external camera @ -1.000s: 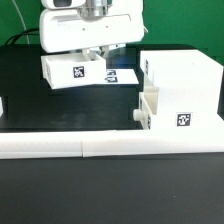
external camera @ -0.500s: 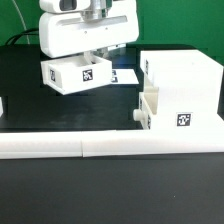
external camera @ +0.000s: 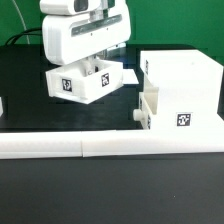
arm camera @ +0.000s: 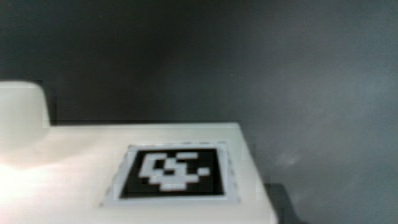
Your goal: Assemble drawer
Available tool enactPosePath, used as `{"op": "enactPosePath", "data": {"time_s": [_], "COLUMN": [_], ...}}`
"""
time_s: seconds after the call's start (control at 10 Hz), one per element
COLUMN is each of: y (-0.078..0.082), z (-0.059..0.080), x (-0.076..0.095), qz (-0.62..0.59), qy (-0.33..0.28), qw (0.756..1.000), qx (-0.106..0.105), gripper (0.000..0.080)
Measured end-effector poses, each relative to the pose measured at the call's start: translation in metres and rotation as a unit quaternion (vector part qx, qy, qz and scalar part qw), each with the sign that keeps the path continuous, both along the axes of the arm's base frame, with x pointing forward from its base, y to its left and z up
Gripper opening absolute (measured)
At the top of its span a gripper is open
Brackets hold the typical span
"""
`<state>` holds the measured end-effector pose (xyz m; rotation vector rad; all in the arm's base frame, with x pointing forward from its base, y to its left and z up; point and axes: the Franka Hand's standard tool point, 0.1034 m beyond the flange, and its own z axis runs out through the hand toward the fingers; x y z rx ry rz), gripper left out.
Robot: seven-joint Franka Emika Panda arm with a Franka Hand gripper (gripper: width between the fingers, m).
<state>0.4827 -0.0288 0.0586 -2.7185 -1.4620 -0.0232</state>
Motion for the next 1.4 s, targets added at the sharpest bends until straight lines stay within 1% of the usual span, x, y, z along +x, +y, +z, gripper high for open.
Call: {"op": "enactPosePath", "data": {"time_s": [0.3, 0.4, 0.6, 0.7, 0.8, 1.1, 1.4], "y": [-0.001, -0.003, -0.005, -0.006, -0.007, -0.007, -0.005], "z": [-0.001, 0.0, 0.005, 0.005, 0.004, 0.004, 0.007], "x": [0.0, 0.006, 0.027, 0.026, 0.026, 0.027, 0.053], "qz": [0.083, 0.139, 0.248, 0.273, 0.292, 0.292, 0.299], "qy": [-0.003, -0.005, -0.011, -0.012, -0.012, -0.012, -0.02], "qw": [0.997, 0.99, 0.968, 0.962, 0.956, 0.956, 0.954], "qx": [-0.001, -0.005, -0.021, -0.022, -0.022, -0.022, -0.026], "gripper": [0.0042, 0.0042, 0.0042, 0.0042, 0.0042, 0.0042, 0.0042]}}
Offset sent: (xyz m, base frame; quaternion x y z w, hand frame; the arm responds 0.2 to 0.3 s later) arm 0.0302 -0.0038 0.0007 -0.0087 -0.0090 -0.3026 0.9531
